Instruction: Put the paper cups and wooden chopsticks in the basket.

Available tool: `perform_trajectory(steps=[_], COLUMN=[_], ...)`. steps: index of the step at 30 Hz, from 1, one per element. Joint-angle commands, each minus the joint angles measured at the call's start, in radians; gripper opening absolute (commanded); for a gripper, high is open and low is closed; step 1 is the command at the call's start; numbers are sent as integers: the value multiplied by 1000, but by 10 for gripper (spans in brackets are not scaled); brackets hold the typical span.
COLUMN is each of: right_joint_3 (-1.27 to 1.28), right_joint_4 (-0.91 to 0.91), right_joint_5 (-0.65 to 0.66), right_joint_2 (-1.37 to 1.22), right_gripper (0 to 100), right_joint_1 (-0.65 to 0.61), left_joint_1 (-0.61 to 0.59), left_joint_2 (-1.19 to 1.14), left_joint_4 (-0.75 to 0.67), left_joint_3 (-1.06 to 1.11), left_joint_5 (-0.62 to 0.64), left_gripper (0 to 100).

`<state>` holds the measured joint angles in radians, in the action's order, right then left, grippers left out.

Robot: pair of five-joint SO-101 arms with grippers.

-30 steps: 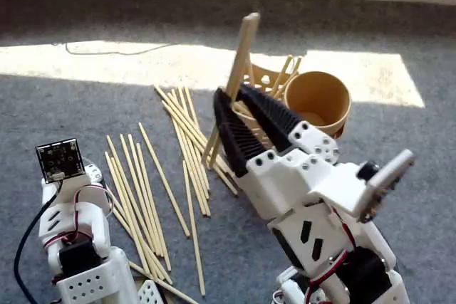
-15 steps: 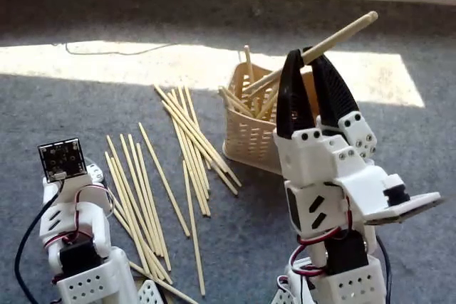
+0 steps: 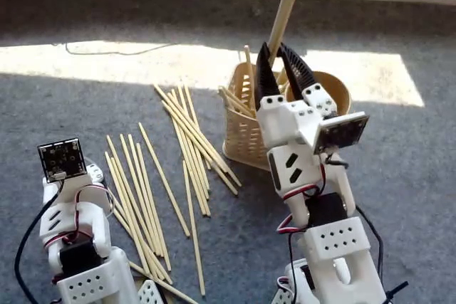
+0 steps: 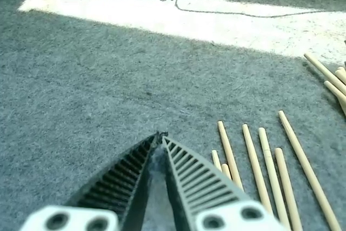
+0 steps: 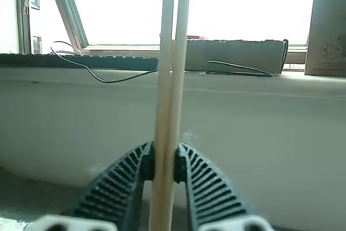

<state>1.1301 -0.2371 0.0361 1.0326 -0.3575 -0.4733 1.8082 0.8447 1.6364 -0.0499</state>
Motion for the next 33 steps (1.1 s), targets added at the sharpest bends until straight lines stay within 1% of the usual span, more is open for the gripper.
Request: perform_trajectory(steps=[1,3,5,9,10,24,27,29,33], right_joint_3=[-4,-4,-4,-4,-4,-4,-2,-5,-18], right_joint_4=[-27,-24,-19,-18,-18,-18,-15,51,314], right_joint_5=[14,14,14,12,12,8,8,8,6], right_joint_2=[-27,-42,-44,-41,-41,-38,4,54,159], right_gripper=[4,5,31,159,175,176,176,176,176], right_joint_1=[10,10,10,10,10,5,4,4,-18], left_joint_1=[21,21,21,21,21,21,21,21,16], left_joint_2=[8,8,8,8,8,8,8,8,8], left_joint_4=[-18,-18,-18,-18,-18,-18,-18,-18,-21], left_joint_3=[-4,-4,-4,-4,-4,-4,-4,-4,-4], left_joint_5=[-6,-6,-6,-6,-6,-6,-6,-6,-6], left_gripper=[18,18,18,18,18,18,18,18,18])
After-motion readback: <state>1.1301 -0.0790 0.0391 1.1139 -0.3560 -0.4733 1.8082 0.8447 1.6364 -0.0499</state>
